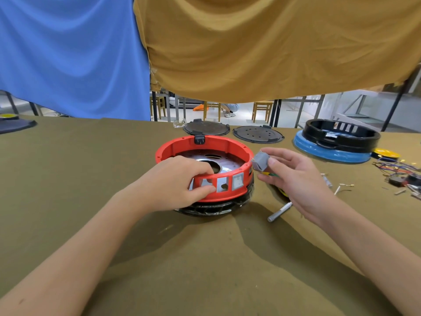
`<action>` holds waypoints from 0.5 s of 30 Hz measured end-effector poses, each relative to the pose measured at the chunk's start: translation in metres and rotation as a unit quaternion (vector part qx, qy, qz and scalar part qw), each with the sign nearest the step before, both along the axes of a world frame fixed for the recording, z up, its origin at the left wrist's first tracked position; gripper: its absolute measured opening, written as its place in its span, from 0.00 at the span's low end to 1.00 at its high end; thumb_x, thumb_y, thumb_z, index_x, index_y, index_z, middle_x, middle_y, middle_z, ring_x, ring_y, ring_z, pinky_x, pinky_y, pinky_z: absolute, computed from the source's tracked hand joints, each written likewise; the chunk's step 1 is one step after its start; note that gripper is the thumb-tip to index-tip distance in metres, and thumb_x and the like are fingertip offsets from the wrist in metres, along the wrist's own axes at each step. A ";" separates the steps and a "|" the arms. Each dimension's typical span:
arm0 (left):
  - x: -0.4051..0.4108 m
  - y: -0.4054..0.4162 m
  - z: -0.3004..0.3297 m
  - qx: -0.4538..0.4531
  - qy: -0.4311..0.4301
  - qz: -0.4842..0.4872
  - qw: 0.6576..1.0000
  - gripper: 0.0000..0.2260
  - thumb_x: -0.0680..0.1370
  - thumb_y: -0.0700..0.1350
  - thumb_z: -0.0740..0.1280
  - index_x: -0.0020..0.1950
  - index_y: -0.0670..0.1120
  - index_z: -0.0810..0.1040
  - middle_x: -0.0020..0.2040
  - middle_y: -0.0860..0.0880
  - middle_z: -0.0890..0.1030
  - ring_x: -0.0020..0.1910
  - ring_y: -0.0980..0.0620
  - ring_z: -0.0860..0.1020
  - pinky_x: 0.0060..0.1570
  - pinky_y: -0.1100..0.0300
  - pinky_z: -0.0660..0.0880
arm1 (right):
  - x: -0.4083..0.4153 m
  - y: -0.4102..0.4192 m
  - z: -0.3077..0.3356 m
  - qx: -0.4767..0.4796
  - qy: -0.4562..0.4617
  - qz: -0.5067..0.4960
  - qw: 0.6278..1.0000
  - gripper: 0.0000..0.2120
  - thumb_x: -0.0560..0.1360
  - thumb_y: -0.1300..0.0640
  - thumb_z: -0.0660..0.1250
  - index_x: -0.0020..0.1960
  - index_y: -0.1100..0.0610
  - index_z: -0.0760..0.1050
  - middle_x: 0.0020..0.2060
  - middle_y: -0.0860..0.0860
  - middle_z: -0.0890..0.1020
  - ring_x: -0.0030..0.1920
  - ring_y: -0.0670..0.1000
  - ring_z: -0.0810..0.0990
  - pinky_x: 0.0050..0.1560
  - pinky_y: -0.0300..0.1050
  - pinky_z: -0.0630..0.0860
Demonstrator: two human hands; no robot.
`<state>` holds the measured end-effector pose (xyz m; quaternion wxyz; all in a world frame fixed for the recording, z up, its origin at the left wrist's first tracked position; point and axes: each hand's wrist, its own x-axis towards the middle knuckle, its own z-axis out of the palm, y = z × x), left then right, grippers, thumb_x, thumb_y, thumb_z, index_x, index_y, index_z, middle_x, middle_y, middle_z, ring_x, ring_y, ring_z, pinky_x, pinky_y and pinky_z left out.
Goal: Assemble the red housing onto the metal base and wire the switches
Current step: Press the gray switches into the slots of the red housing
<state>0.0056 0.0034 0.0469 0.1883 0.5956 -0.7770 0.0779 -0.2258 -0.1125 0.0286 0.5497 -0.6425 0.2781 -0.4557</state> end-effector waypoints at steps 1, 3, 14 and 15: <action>0.000 0.000 0.000 -0.001 0.001 -0.001 1.000 0.11 0.78 0.56 0.65 0.57 0.53 0.79 0.35 0.68 0.70 0.41 0.71 0.73 0.34 0.71 0.63 | 0.000 0.000 0.001 -0.001 -0.006 0.000 1.000 0.12 0.82 0.65 0.60 0.57 0.54 0.80 0.51 0.51 0.85 0.53 0.48 0.84 0.47 0.39 0.81; -0.001 0.000 0.000 -0.002 0.003 -0.002 1.000 0.12 0.78 0.56 0.65 0.57 0.53 0.80 0.36 0.68 0.71 0.40 0.71 0.73 0.33 0.71 0.62 | -0.001 0.000 0.000 -0.007 -0.005 0.012 1.000 0.12 0.82 0.65 0.61 0.58 0.54 0.80 0.51 0.50 0.86 0.53 0.49 0.84 0.47 0.39 0.81; 0.000 0.000 -0.002 -0.015 0.008 0.008 1.000 0.11 0.78 0.57 0.66 0.54 0.52 0.80 0.37 0.62 0.75 0.35 0.62 0.74 0.34 0.68 0.63 | 0.000 0.006 -0.004 -0.019 -0.014 0.071 0.997 0.17 0.71 0.57 0.72 0.59 0.57 0.80 0.53 0.54 0.85 0.54 0.54 0.84 0.50 0.42 0.81; 0.000 0.000 -0.002 -0.015 0.009 0.008 1.000 0.11 0.78 0.57 0.65 0.54 0.52 0.80 0.37 0.61 0.76 0.35 0.61 0.74 0.35 0.67 0.64 | 0.000 0.007 -0.004 -0.020 -0.017 0.075 0.997 0.18 0.70 0.56 0.73 0.58 0.57 0.80 0.53 0.54 0.85 0.55 0.54 0.84 0.50 0.42 0.80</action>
